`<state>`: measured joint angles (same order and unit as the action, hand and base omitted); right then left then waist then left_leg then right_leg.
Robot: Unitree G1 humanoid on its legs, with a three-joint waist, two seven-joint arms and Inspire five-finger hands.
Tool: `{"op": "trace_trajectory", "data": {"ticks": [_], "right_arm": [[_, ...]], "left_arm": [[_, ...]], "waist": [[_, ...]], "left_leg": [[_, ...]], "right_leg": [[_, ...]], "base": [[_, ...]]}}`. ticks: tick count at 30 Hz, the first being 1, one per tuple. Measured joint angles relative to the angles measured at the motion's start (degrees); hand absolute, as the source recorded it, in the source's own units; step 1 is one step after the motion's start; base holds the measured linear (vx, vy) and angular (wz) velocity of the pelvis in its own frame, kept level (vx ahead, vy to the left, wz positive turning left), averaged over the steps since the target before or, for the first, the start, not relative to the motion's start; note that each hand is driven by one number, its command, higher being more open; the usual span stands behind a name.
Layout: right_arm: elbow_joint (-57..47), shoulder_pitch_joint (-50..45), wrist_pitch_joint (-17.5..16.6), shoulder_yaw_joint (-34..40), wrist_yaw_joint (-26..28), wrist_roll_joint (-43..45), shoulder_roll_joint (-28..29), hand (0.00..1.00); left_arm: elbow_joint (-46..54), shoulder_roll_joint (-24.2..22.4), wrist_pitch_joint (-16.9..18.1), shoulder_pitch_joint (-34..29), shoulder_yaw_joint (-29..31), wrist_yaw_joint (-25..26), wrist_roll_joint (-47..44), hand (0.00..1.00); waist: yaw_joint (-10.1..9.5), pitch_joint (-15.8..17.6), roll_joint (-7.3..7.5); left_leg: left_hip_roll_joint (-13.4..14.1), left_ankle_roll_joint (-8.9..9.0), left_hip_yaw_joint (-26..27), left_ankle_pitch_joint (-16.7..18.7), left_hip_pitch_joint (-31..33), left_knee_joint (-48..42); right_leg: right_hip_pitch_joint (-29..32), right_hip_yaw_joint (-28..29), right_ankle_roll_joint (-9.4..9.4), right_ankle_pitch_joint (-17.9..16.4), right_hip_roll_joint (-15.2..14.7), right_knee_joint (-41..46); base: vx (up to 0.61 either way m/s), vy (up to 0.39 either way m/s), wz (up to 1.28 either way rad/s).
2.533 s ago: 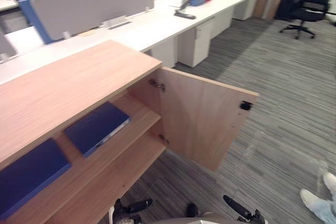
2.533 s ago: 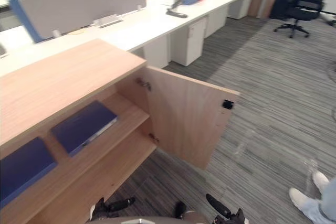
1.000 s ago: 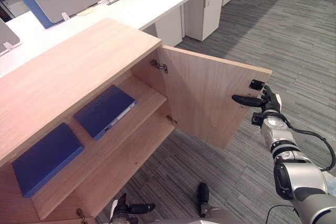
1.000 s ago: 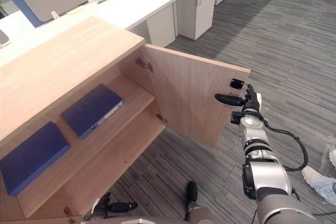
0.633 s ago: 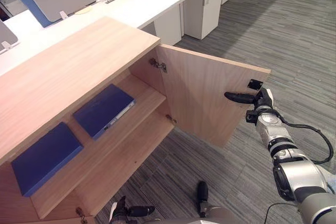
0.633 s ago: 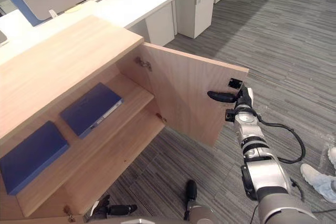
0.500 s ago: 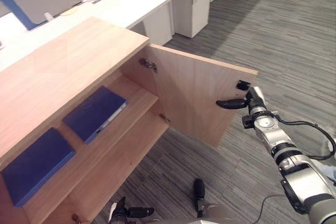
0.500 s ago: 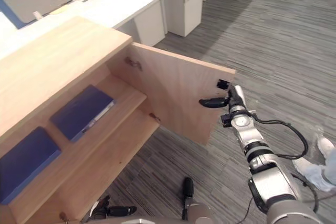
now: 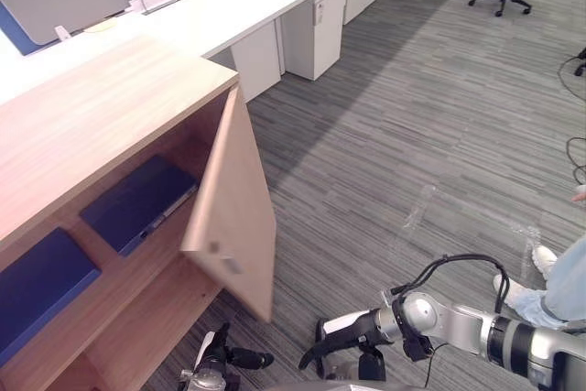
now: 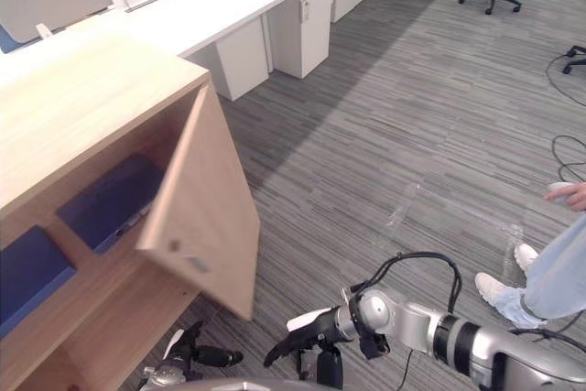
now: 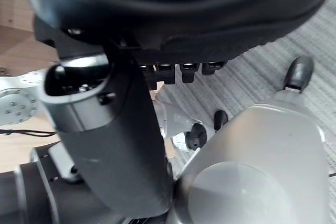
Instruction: Walk over to the cabinet, pick up the folder, carry it to the office cabinet, place the folder inside the office cabinet, then close the office cabinet door
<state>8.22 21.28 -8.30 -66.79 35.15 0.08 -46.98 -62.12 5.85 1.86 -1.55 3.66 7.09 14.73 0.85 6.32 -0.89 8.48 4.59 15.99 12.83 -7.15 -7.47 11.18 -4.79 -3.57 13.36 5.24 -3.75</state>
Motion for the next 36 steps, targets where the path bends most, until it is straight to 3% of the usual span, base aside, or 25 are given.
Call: {"op": "trace_trajectory", "data": {"ticks": [4,5,6,7,8,9,10,14,16,19,20,22,23,24,25,26,27,29,31,33,34,36], "right_arm": [[2.8,-1.4,0.5,1.1,-0.6,-0.6,1.3,1.0],[3.1,-1.8,0.6,1.8,-0.8,-1.5,2.4,1.0],[4.8,-2.2,0.5,3.0,-1.1,-2.7,4.4,1.0],[9.2,-2.2,0.0,5.2,-2.0,-4.5,7.9,1.0],[11.2,-2.2,0.0,5.5,-2.5,-5.1,9.5,1.0],[17.4,-2.3,0.5,6.1,-4.5,-9.2,13.7,1.0],[21.0,-2.4,0.5,6.8,-6.0,-11.7,16.3,1.0],[34.6,-3.2,1.0,9.2,-11.5,-19.7,25.0,1.0],[40.1,-4.7,1.3,12.0,-14.2,-23.1,29.1,1.0],[50.1,-8.1,2.2,21.7,-18.2,-25.3,34.5,1.0],[51.7,-8.9,2.5,24.2,-19.0,-25.4,35.3,1.0],[55.1,-12.3,3.2,32.0,-22.6,-26.6,36.8,1.0],[56.3,-13.7,4.1,36.7,-24.4,-26.6,37.7,1.0],[57.2,-14.7,4.7,41.7,-26.4,-25.8,38.4,1.0],[57.3,-15.4,5.1,43.7,-27.5,-24.5,38.5,1.0],[57.5,-16.3,5.9,46.3,-29.3,-23.2,38.5,1.0],[58.0,-16.5,6.8,48.4,-30.1,-21.7,38.6,1.0],[58.9,-17.3,7.8,53.5,-31.5,-19.3,38.6,1.0],[58.8,-19.4,8.5,60.7,-33.5,-15.8,38.7,1.0],[58.8,-20.0,9.1,62.6,-34.5,-15.4,39.6,1.0],[58.8,-20.3,9.5,63.9,-34.7,-15.0,40.6,1.0],[58.7,-21.0,9.5,66.4,-35.6,-13.2,42.4,1.0]], "left_arm": [[1.2,0.9,0.0,-0.5,0.4,0.1,0.5,1.0],[1.2,1.1,0.0,-0.5,0.8,0.1,0.5,1.0],[1.1,0.7,-0.1,-1.2,1.8,0.4,0.5,1.0],[0.8,0.1,-0.2,-0.9,2.4,0.7,0.5,1.0],[1.0,0.5,-0.2,-1.2,2.5,0.8,0.5,1.0],[0.8,0.1,-0.6,-1.2,3.1,1.1,0.0,1.0],[0.8,-0.2,-0.7,-1.1,4.3,1.2,-0.4,1.0],[0.5,-1.9,-1.1,-2.1,9.8,2.4,-0.9,1.0],[0.5,-2.7,-1.2,-2.8,12.3,2.6,-1.8,1.0],[0.9,-4.2,-1.2,-4.3,15.4,3.0,-1.9,1.0],[1.2,-4.3,-1.2,-4.5,16.0,3.3,-1.8,1.0],[1.3,-4.5,-1.3,-4.7,15.5,4.6,-1.8,1.0],[1.8,-3.9,-1.3,-4.8,15.6,5.2,-1.9,1.0],[2.1,-2.8,-1.6,-4.6,15.8,5.5,-1.9,1.0],[2.5,-2.4,-1.8,-4.3,15.8,5.7,-1.9,1.0],[3.3,-2.0,-2.0,-3.6,16.1,5.8,-1.8,1.0],[3.5,-2.9,-2.0,-3.2,17.6,5.6,-1.8,1.0],[3.5,-4.8,-2.6,-3.9,20.7,5.6,-1.8,1.0],[3.9,-6.6,-3.1,-4.3,22.5,5.2,-4.3,1.0],[4.6,-6.9,-3.1,-4.7,23.3,5.4,-6.5,1.0],[4.5,-7.0,-3.1,-5.2,25.2,5.5,-8.1,1.0],[4.5,-6.8,-3.1,-5.9,26.0,5.5,-9.5,1.0]], "waist": [[-1.18,-0.9,1.34],[-1.51,-0.9,1.62],[-2.66,-1.2,-0.5],[-2.18,-0.9,-1.5],[-2.06,-1.0,-0.26],[-3.79,-1.9,-0.3],[-4.17,-1.9,-0.3],[-6.3,-1.7,-0.72],[-7.12,-1.5,-1.14],[-7.2,-1.2,-2.11],[-7.19,-1.3,-2.13],[-7.4,-1.9,-2.32],[-7.26,-1.7,-2.97],[-6.7,-2.1,-1.99],[-6.41,-2.4,-1.18],[-6.32,-2.1,0.39],[-7.0,-1.7,-0.47],[-7.08,-1.6,-0.93],[-6.86,-1.9,-1.0],[-7.24,-2.2,-0.14],[-7.37,-2.6,0.95],[-7.42,-2.5,1.61]], "left_leg": [[-0.2,0.63,-0.9,0.4,0.3,-1.0],[-0.2,0.4,-0.9,0.4,0.4,-0.9],[2.2,-0.59,-1.0,0.2,0.9,-0.3],[4.2,0.98,-2.0,0.4,2.5,-2.8],[3.5,0.83,-2.8,0.3,2.6,-3.2],[3.9,0.64,-4.6,-0.1,3.6,-3.3],[3.9,0.81,-5.9,-0.5,4.0,-3.2],[3.1,0.92,-10.9,-1.8,4.4,-2.9],[2.0,0.12,-15.2,-2.2,5.1,-3.3],[-2.7,-2.69,-26.9,-3.4,7.7,-3.8],[-3.9,-3.13,-29.5,-3.6,8.0,-3.8],[-7.5,-3.52,-39.5,-4.5,9.6,-4.1],[-9.1,-2.54,-44.8,-5.9,11.0,-4.6],[-11.6,-1.16,-50.6,-7.0,13.3,-5.3],[-13.2,-0.76,-53.9,-7.4,14.4,-5.4],[-15.4,-0.09,-58.0,-8.2,15.4,-5.1],[-15.4,-0.26,-59.8,-8.3,15.2,-4.5],[-13.8,-1.09,-57.4,-9.4,15.9,-2.9],[-14.5,-0.93,-51.5,-9.2,17.5,-8.3],[-13.5,1.08,-51.9,-10.7,17.6,-4.7],[-13.1,1.13,-52.6,-12.4,17.4,-1.7],[-13.4,1.58,-53.2,-13.5,17.0,-0.2]], "right_leg": [[-0.7,-0.2,-0.33,0.7,0.4,-1.3],[-0.5,-0.1,0.36,0.0,0.6,-1.3],[0.2,-1.0,3.84,-3.5,1.8,-0.3],[2.6,-0.8,-5.18,-4.6,1.5,11.2],[0.8,0.3,-0.56,-6.7,0.3,8.7],[-1.4,-0.6,-0.72,-4.5,1.0,4.1],[-2.2,-1.8,-0.76,-4.1,0.7,2.8],[-4.4,-6.6,-0.79,-4.6,-1.0,2.4],[-5.5,-10.6,-0.25,-6.5,-3.0,4.0],[-5.4,-19.7,3.18,-13.2,-10.4,14.0],[-5.1,-19.5,3.82,-14.4,-11.4,16.4],[-2.4,-4.6,1.96,-15.6,-11.6,23.8],[0.3,8.0,1.95,-19.2,-9.8,28.9],[0.4,18.3,5.19,-22.8,-7.7,29.1],[-0.1,21.6,6.62,-24.0,-7.2,28.4],[-1.7,22.6,9.93,-26.7,-8.4,26.7],[-2.8,19.3,8.88,-26.9,-8.7,26.2],[-4.6,13.3,7.76,-27.6,-10.2,25.5],[-8.1,5.3,7.59,-28.6,-11.9,24.0],[-8.4,2.6,7.61,-29.2,-12.3,23.7],[-8.6,1.6,7.96,-29.0,-12.2,22.3],[-10.5,0.0,8.09,-28.6,-12.4,20.3]], "base": [[0.01,-0.028,0.03],[0.01,-0.043,-0.26],[-0.01,-0.015,-0.13],[0.04,0.027,0.16],[0.06,0.037,0.5],[0.09,-0.001,0.59],[0.05,-0.048,0.53],[0.0,-0.017,0.71],[-0.05,0.063,1.23],[-0.08,0.175,1.88],[-0.05,0.157,2.26],[-0.03,0.124,2.29],[0.03,0.033,2.62],[0.05,-0.035,2.58],[0.09,-0.169,2.75],[0.08,-0.213,2.21],[0.05,-0.244,2.14],[-0.02,-0.149,1.55],[-0.04,-0.069,1.76],[0.0,-0.047,0.93],[0.07,-0.045,0.47],[0.11,-0.049,0.45]]}}
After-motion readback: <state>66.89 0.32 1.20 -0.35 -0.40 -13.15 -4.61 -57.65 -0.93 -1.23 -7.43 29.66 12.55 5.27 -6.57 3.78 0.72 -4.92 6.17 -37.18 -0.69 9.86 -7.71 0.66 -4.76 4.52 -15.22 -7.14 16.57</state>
